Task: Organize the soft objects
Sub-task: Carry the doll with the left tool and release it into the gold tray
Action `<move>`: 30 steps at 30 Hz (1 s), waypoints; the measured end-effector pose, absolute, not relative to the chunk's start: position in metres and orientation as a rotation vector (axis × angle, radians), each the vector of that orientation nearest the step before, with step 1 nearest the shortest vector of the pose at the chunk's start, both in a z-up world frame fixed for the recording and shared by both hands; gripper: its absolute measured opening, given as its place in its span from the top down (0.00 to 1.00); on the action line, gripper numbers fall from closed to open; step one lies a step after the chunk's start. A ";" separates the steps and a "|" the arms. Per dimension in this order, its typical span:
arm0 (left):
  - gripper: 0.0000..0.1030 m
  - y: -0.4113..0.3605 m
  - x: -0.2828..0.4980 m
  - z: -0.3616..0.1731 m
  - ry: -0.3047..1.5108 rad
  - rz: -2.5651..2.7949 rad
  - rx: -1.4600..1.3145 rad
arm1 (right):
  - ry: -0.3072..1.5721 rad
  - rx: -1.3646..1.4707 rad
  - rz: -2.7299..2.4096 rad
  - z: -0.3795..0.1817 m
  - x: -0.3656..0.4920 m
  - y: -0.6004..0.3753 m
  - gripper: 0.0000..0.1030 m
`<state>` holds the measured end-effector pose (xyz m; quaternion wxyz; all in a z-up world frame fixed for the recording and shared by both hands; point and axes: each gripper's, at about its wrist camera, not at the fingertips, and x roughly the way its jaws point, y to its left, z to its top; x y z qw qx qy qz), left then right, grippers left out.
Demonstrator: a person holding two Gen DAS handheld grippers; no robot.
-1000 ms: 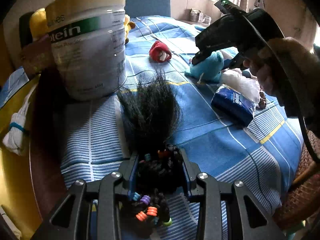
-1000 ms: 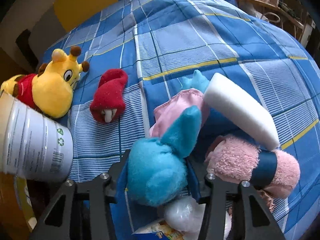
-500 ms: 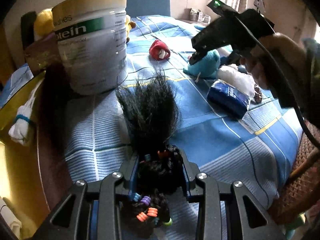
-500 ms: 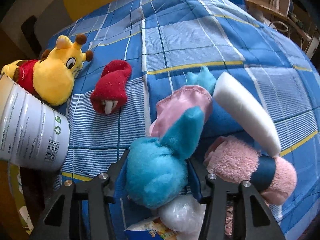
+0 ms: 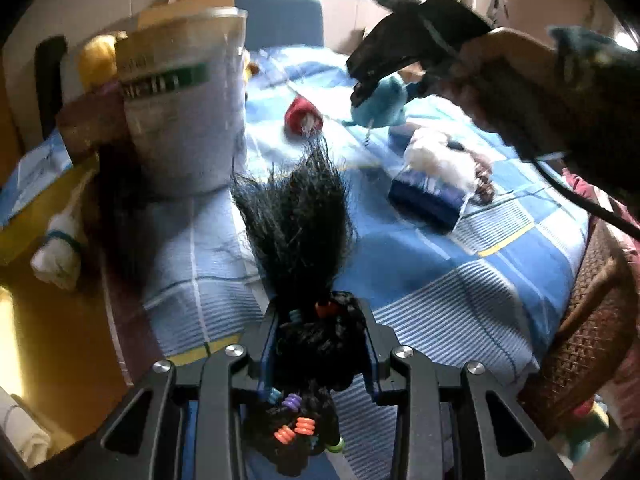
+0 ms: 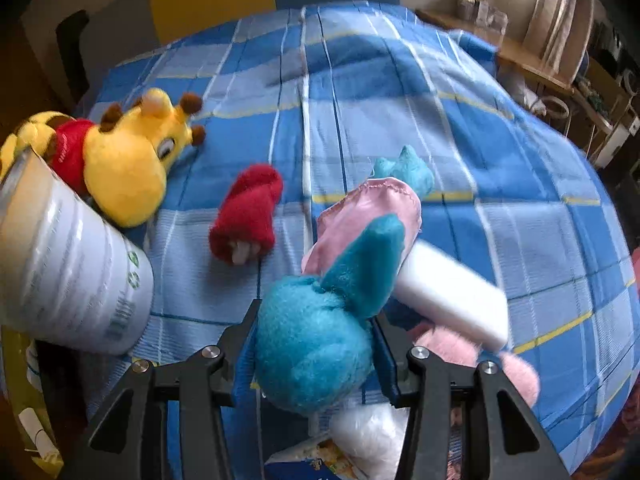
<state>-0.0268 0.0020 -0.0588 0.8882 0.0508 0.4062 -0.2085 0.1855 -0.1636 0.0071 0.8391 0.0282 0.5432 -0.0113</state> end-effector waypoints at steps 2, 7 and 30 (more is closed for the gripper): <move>0.67 0.006 -0.031 -0.050 0.814 -0.444 0.094 | 1.142 0.047 -0.029 0.011 0.189 -0.162 0.52; 0.67 0.037 -0.042 -0.014 0.748 -0.427 -0.004 | 1.157 0.041 -0.034 0.005 0.187 -0.158 0.52; 0.48 0.222 0.006 -0.013 0.830 0.250 -0.270 | 1.209 0.063 -0.065 -0.037 0.175 -0.166 0.52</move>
